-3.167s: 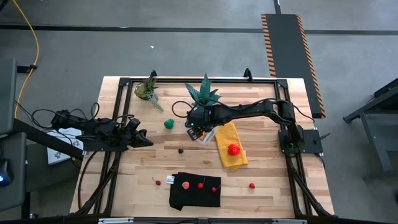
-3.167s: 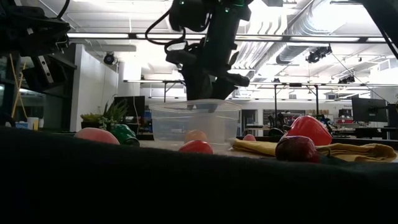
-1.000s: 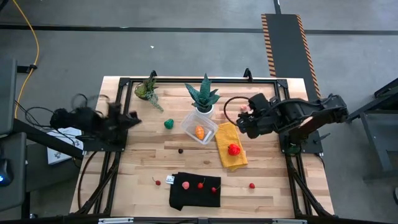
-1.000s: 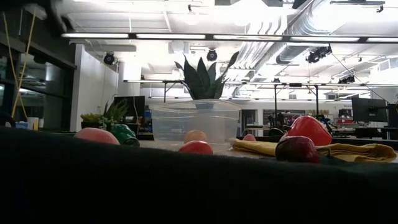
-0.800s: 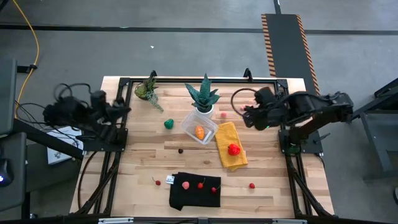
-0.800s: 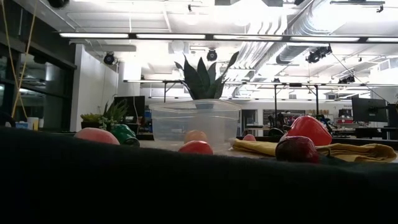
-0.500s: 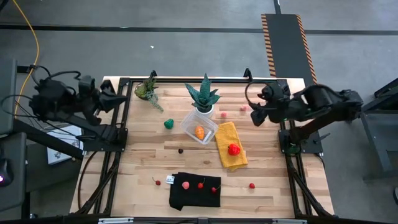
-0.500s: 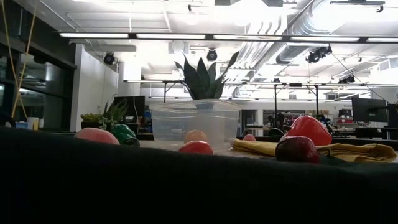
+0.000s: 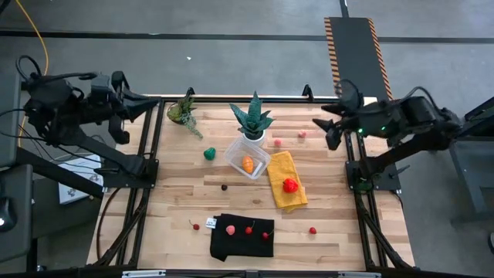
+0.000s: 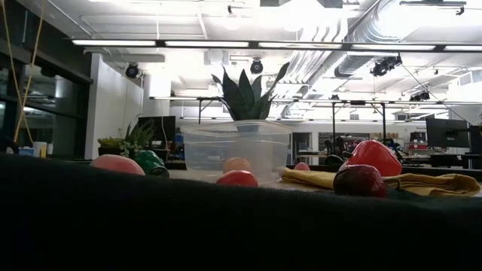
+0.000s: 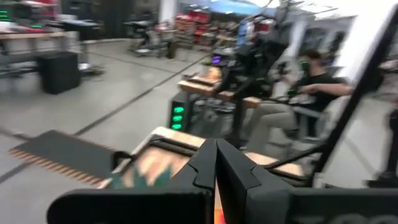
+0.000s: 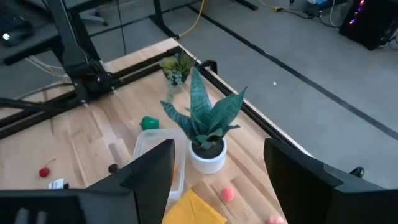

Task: Pick and placing Produce into tupperware
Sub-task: Put the green bell pepper into the transparent container

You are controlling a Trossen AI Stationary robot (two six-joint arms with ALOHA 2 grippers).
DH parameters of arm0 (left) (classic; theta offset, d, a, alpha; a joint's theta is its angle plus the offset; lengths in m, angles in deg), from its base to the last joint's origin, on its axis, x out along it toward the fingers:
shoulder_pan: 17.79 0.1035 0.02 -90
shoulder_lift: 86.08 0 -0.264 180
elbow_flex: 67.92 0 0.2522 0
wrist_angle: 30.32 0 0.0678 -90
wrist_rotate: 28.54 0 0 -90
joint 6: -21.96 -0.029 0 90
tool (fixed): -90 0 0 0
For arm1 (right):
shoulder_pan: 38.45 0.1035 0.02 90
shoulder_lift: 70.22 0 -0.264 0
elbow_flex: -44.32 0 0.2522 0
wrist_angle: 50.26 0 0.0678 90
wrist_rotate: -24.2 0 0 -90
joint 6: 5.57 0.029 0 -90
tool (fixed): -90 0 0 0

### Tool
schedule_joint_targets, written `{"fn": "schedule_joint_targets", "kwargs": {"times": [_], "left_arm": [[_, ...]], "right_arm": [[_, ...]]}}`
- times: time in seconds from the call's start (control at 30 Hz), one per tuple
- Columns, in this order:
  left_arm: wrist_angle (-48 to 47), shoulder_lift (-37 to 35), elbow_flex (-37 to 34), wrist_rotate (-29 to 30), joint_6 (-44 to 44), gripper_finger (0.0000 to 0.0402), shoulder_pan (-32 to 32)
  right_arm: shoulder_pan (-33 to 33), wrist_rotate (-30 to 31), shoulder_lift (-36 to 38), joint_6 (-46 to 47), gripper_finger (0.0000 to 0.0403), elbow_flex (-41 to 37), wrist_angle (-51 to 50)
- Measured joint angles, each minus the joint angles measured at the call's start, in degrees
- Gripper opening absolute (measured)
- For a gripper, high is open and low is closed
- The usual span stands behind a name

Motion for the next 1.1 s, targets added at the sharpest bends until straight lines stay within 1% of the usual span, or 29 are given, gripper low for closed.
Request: {"fn": "schedule_joint_targets", "kwargs": {"times": [0.07,0.17,0.37,0.47,0.57,0.77,0.87,0.93,1.1], "left_arm": [[-2.45,0.82,1.73,2.10,0.06,0.0001,0.02],[-3.27,1.17,2.29,3.37,0.15,0.0001,0.00],[-5.24,1.31,2.29,3.51,0.86,0.0001,0.02],[-5.87,1.31,2.29,4.31,0.46,0.0001,0.02],[-5.87,1.31,2.29,6.52,-1.42,0.0001,0.02],[-5.95,1.31,2.29,7.15,-4.52,0.0001,0.04],[-5.42,1.31,2.29,6.59,-4.58,0.0001,0.04],[-3.32,1.32,2.29,5.44,-4.28,0.0001,0.04],[5.15,3.27,2.34,-1.67,-7.93,0.0001,0.04]], "right_arm": [[-1.74,-1.41,1.22,-2.63,0.0238,0.00,1.11],[-4.85,-4.46,2.58,-7.47,0.0238,0.00,4.17],[-14.26,-15.72,3.68,-15.92,0.0238,0.00,14.00],[-19.95,-21.85,3.01,-17.77,0.0238,0.00,16.73],[-25.48,-26.82,1.39,-18.74,0.0238,0.00,17.84],[-32.83,-35.79,-3.15,-19.25,0.0238,0.00,21.48],[-35.50,-38.60,-5.26,-20.88,0.0238,0.00,23.14],[-37.26,-40.75,-6.45,-21.42,0.0238,0.00,24.54],[-40.49,-46.40,-8.35,-21.81,0.0238,0.00,26.36]]}}
